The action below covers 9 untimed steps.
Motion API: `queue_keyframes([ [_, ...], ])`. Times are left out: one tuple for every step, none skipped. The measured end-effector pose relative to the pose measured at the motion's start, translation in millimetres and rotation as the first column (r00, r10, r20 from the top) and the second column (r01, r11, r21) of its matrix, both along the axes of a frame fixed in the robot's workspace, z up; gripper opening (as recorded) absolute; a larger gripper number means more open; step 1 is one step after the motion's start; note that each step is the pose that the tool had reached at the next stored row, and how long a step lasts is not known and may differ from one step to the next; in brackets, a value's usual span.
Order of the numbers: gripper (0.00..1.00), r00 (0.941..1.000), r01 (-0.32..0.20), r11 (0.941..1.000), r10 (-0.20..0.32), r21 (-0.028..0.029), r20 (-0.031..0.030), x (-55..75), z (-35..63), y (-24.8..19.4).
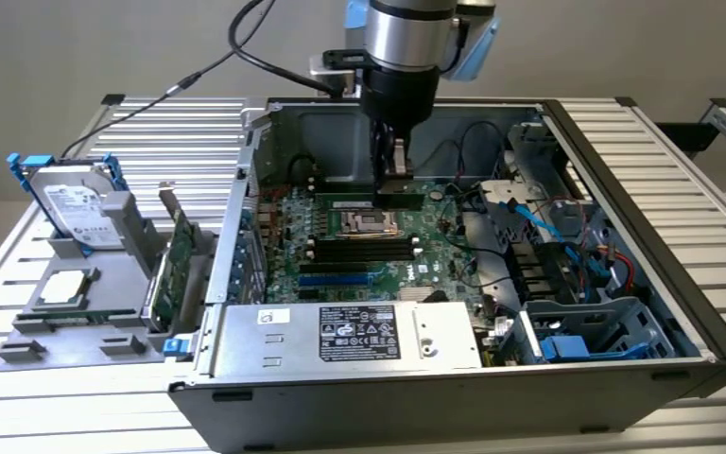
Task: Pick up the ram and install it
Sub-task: 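Insert the ram into the slot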
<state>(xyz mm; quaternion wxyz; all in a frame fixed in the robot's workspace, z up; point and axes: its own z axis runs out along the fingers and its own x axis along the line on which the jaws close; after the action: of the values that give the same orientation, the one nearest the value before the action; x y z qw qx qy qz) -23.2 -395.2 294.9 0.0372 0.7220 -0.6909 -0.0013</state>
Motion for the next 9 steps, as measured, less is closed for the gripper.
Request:
queue_keyframes([
  [0.14,1.0,0.0,1.0,0.0,0.0002,0.0001,-0.1,-1.9,-1.0],
  [0.14,1.0,0.0,1.0,0.0,-0.0001,0.0,-0.2,-3.6,-2.0],
  [0.14,1.0,0.0,1.0,0.0,-0.0002,-0.0001,-0.3,-5.3,-2.8],
  [0.14,1.0,0.0,1.0,0.0,-0.0002,-0.0001,-0.4,-7.1,-3.5],
  [0.14,1.0,0.0,1.0,0.0,-0.0001,0.0,-0.5,-8.9,-4.3],
  [0.14,1.0,0.0,1.0,0.0,0.0,0.0,-0.6,-10.8,-4.9],
  [0.14,1.0,0.0,1.0,0.0,-0.0002,-0.0001,-0.7,-12.7,-5.6],
  [0.14,1.0,0.0,1.0,0.0,-0.0001,0.0,-0.9,-14.5,-6.2],
  [0.14,1.0,0.0,1.0,0.0,-0.0001,0.0,-0.9,-16.3,-6.7],
])
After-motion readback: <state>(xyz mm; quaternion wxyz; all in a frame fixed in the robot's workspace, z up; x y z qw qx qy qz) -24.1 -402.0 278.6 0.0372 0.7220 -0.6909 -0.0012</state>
